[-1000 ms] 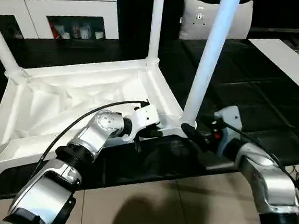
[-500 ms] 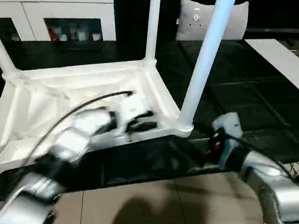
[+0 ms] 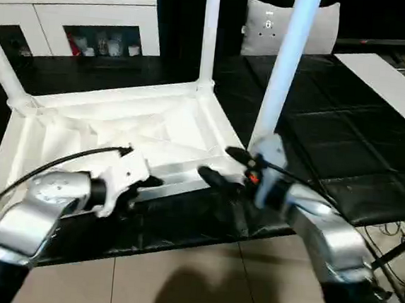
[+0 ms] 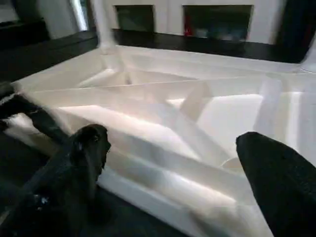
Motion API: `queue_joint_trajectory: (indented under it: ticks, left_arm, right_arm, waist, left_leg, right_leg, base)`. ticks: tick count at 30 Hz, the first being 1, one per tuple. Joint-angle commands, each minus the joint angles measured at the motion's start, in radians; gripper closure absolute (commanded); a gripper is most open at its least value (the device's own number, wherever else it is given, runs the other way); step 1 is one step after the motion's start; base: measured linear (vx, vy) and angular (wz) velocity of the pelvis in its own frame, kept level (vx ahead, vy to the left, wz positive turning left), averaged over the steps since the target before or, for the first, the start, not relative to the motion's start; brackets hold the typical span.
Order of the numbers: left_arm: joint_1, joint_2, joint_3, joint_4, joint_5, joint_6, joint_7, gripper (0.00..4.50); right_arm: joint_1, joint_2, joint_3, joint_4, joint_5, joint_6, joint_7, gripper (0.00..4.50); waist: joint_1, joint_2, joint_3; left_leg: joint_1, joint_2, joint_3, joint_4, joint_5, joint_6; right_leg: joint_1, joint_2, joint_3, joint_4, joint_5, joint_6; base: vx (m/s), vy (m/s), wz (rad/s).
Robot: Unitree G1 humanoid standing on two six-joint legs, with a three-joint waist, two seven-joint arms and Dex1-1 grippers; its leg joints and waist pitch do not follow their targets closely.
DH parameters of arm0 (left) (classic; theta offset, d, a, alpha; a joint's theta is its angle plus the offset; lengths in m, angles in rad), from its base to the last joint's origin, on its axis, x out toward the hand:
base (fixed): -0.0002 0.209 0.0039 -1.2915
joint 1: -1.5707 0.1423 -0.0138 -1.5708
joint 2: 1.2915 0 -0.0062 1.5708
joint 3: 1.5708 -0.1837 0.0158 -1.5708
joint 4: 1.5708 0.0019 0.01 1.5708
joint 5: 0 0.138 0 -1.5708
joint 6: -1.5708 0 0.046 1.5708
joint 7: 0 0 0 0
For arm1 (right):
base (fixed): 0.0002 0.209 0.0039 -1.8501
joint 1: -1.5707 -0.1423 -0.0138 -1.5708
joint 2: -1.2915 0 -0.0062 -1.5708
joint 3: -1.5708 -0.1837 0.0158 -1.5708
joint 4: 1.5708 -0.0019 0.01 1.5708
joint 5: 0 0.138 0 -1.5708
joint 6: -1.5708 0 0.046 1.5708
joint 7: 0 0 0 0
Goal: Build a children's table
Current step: Rotate table base
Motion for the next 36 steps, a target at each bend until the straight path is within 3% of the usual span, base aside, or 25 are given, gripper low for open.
queue_joint_trajectory:
  ticks: [1,2,3,5,8,10,15,22,27,32,36]
  left_arm:
    - [0.015,0.036,0.001,-0.048,0.004,0.056,-0.006,1.18]
    - [0.022,0.05,-0.004,-0.064,-0.001,0.084,-0.01,1.18]
    - [0.027,0.061,-0.009,-0.078,-0.006,0.107,-0.016,1.13]
    - [0.034,0.081,-0.024,-0.098,-0.011,0.149,-0.026,0.8]
    - [0.042,0.088,-0.03,-0.104,-0.008,0.162,-0.021,0.61]
    - [0.053,0.09,-0.032,-0.103,0.0,0.166,-0.01,0.35]
    - [0.049,0.09,-0.07,-0.037,0.039,0.14,0.02,0.02]
    - [0.02,0.062,-0.101,0.064,0.099,0.087,0.097,0.02]
    - [-0.009,0.035,-0.097,0.157,0.142,0.008,0.175,0.02]
    - [0.015,0.048,-0.057,0.114,0.128,-0.022,0.204,0.02]
    - [0.008,0.037,-0.047,0.1,0.128,-0.036,0.225,0.02]
  right_arm:
    - [-0.045,0.018,-0.002,0.08,-0.021,-0.029,-0.021,0.0]
    - [-0.062,0.027,-0.002,0.112,-0.022,-0.038,-0.023,0.0]
    - [-0.075,0.033,0.001,0.141,-0.023,-0.049,-0.023,0.0]
    - [-0.109,0.051,0.005,0.225,-0.042,-0.092,-0.042,0.0]
    - [-0.136,0.072,-0.007,0.29,-0.064,-0.134,-0.095,0.0]
    - [-0.171,0.104,-0.052,0.359,-0.071,-0.18,-0.19,0.0]
    - [-0.254,0.129,-0.166,0.511,-0.043,-0.258,-0.334,0.0]
    - [-0.307,0.109,-0.25,0.617,-0.006,-0.333,-0.388,0.0]
    - [-0.342,0.07,-0.303,0.695,0.003,-0.386,-0.416,0.0]
    - [-0.365,0.022,-0.343,0.754,0.012,-0.422,-0.424,0.0]
    - [-0.375,-0.014,-0.371,0.79,0.02,-0.446,-0.426,0.0]
  waist:
    - [-0.007,0.019,-0.052]
    - [-0.01,0.019,-0.051]
    - [-0.01,0.021,-0.053]
    - [-0.013,0.02,-0.052]
    - [-0.012,0.021,-0.053]
    - [-0.013,0.022,-0.054]
    - [-0.012,0.025,-0.052]
    - [-0.01,0.025,-0.06]
    - [-0.007,0.02,-0.055]
    - [-0.005,0.023,-0.057]
    - [0.002,0.022,-0.059]
  left_leg:
    - [0.009,0.053,-0.033,-0.09,-0.317,-0.022]
    - [0.005,0.051,-0.032,-0.091,-0.307,-0.02]
    - [0.01,0.051,-0.032,-0.089,-0.308,-0.021]
    - [0.009,0.05,-0.03,-0.089,-0.301,-0.019]
    - [0.008,0.05,-0.028,-0.087,-0.278,-0.019]
    - [0.006,0.05,-0.028,-0.089,-0.257,-0.02]
    - [0.015,0.047,-0.026,-0.089,-0.303,-0.03]
    - [0.007,0.046,-0.026,-0.085,-0.246,-0.016]
    - [0.008,0.042,-0.024,-0.081,-0.264,0.002]
    - [0.01,0.046,-0.024,-0.081,-0.267,0.005]
    - [0.009,0.045,-0.021,-0.078,-0.246,0.008]
  right_leg:
    - [0.047,-0.075,0.077,-0.081,-0.383,-0.113]
    - [0.049,-0.072,0.077,-0.081,-0.372,-0.117]
    - [0.046,-0.073,0.078,-0.08,-0.365,-0.124]
    - [0.047,-0.073,0.08,-0.076,-0.343,-0.144]
    - [0.05,-0.072,0.081,-0.074,-0.321,-0.15]
    - [0.049,-0.072,0.082,-0.069,-0.297,-0.162]
    - [0.045,-0.069,0.081,-0.074,-0.336,-0.149]
    - [0.054,-0.07,0.086,-0.061,-0.243,-0.176]
    - [0.052,-0.072,0.082,-0.076,-0.351,-0.151]
    - [0.049,-0.071,0.081,-0.076,-0.351,-0.15]
    - [0.049,-0.069,0.081,-0.068,-0.305,-0.171]
  base:
    - [0.0,0.0,0.0]
    - [0.0,0.0,0.0]
    - [0.0,0.0,0.0]
    - [0.0,0.0,0.0]
    - [0.0,0.0,0.0]
    - [0.0,0.0,0.0]
    - [0.0,0.0,0.0]
    - [0.0,0.0,0.0]
    - [0.0,0.0,0.0]
    - [0.0,0.0,0.0]
    - [0.0,0.0,0.0]
